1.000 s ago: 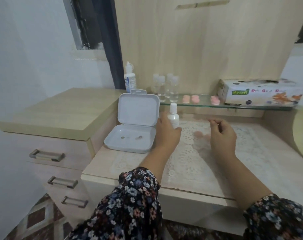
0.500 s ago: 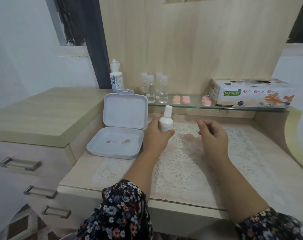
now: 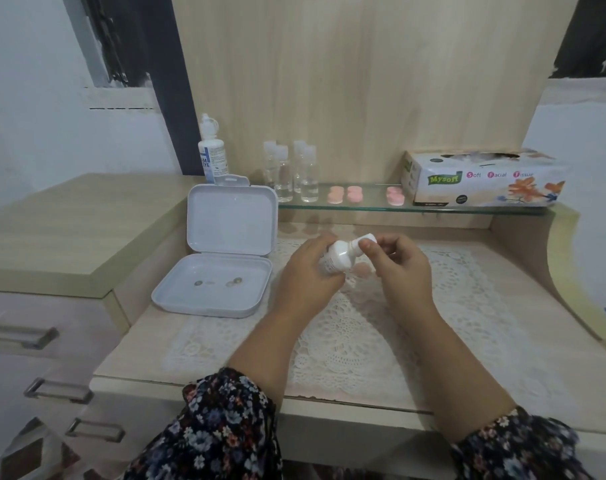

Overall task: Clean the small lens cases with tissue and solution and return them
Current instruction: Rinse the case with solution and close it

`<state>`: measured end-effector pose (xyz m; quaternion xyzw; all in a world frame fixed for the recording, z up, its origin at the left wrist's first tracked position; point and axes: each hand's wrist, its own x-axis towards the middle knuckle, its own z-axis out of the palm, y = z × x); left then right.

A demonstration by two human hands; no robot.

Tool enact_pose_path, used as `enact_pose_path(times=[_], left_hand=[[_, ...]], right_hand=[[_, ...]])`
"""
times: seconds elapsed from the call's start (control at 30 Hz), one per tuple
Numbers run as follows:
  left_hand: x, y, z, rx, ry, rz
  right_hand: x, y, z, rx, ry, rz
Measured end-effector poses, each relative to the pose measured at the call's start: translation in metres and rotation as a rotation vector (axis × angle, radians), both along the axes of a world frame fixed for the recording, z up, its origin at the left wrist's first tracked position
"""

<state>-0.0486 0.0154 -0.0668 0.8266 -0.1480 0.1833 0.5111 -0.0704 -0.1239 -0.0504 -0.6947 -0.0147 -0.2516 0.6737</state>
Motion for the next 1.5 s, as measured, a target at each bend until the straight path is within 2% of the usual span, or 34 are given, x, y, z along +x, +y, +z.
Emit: enact_pose_path(times=[0.2, 0.37, 0.53, 0.77, 1.03, 1.13, 1.27, 1.37, 1.5], left_hand=[[0.000, 0.001, -0.001, -0.028, 0.035, 0.015], [0.002, 0.002, -0.002, 0.019, 0.016, 0.052], [0.001, 0.002, -0.001, 0.045, -0.019, 0.044], [0.004, 0.002, -0.003, 0.100, -0.050, 0.045], [0.001, 0.002, -0.002, 0.087, -0.009, 0.061], [0.000, 0.003, 0.000, 0.071, 0.038, 0.121], [-0.001, 0.005, 0.003, 0.013, 0.034, 0.124], [0.000, 0.006, 0.003, -0.015, 0.012, 0.134], [0.002, 0.006, 0.002, -0.022, 0.019, 0.141]], right_hand=[[0.002, -0.002, -0.003, -0.134, -0.041, 0.059], [0.002, -0.005, -0.006, 0.007, -0.004, 0.144], [-0.003, -0.004, -0.003, -0.015, -0.066, 0.190], [0.001, -0.001, -0.002, -0.044, -0.058, 0.034], [-0.003, -0.002, 0.000, -0.028, -0.138, 0.080], [-0.001, -0.007, 0.001, 0.011, -0.120, 0.013], [0.003, -0.014, -0.004, -0.121, 0.030, -0.142], [0.002, -0.015, -0.008, -0.294, 0.168, -0.085], [0.003, -0.012, -0.014, -0.536, 0.256, -0.004]])
